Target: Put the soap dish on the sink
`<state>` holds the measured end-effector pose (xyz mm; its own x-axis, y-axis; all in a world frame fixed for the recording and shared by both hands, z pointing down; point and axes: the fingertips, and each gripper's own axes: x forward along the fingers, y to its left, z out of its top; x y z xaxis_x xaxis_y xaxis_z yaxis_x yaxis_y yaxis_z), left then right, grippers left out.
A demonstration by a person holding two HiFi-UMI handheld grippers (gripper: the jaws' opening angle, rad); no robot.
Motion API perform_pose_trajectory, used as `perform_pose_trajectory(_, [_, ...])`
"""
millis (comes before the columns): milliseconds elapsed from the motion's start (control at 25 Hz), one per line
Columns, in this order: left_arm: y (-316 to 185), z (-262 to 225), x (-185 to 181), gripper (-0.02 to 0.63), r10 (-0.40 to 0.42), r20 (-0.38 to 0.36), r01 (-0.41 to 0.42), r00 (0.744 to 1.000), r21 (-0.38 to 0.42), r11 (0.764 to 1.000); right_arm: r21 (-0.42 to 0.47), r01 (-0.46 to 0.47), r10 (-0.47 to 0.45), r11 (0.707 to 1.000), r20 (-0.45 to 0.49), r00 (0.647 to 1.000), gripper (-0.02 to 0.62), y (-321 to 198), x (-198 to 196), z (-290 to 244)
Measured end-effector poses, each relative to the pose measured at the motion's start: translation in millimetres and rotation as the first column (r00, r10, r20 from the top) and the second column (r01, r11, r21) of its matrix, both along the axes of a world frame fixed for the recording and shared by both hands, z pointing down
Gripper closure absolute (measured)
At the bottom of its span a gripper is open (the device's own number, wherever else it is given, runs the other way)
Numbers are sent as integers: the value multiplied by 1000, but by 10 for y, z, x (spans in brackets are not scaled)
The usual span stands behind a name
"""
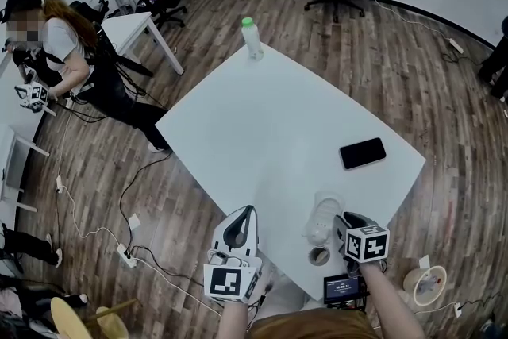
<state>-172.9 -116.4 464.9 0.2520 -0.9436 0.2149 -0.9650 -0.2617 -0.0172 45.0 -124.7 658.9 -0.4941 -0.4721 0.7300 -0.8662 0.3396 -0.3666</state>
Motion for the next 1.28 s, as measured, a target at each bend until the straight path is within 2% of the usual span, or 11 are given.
perform_pose_trajectory(320, [-24,-9,67,600,7,-3,-7,1000,2,1000,67,14,-14,998,-4,1000,588,-20,13,-110])
perform_pose_trajectory(720, [-20,-31,93,600,4,-7,-4,1000,4,1000,107,-7,6,994,2,1000,588,-63,87,-284])
perform_pose_trajectory(880, [-28,-36,123,600,8,-6,-8,1000,11,1000,150,-11,11,989,1,1000,588,-81,95,-412])
perform_pose_trajectory(1000, [-53,-53,130,600,-5,-11,5,1000,7,1000,215,-22,18,976,22,1000,588,-125,85,-610])
perform_pose_trajectory(1120, [-85,-79,153,600,-3,-33,4,999,23,1000,305,-32,23,952,35,999,588,-188,77,-865])
perform_pose_trajectory(1280, [-82,-124,164,600,4,-32,-3,999,34,999,376,-27,12,926,43,999,588,-198,46,-1099])
